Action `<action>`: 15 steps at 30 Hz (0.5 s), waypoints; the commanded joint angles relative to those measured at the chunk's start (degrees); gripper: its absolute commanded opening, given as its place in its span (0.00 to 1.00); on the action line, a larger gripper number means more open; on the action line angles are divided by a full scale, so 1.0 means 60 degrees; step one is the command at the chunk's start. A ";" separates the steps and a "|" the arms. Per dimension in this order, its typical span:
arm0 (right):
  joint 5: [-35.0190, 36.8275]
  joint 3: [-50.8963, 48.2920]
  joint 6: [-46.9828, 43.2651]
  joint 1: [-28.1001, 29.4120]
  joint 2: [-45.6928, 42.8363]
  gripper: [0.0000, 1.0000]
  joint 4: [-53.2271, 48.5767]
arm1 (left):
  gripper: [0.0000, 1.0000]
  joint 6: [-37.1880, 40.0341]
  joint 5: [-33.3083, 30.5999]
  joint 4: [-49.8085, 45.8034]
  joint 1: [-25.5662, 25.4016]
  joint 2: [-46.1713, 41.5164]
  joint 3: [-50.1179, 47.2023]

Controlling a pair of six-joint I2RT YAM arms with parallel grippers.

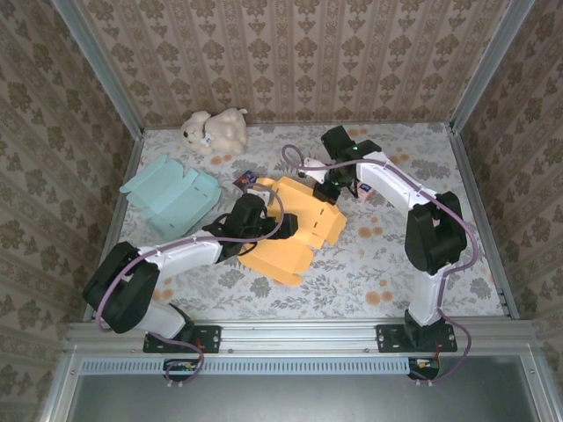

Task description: Fold the paper box

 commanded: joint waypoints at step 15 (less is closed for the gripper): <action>0.1497 -0.3338 -0.2256 0.0629 -0.2854 0.00 0.4918 | 1.00 0.0759 -0.4152 -0.1056 0.0274 -0.4572 -0.2016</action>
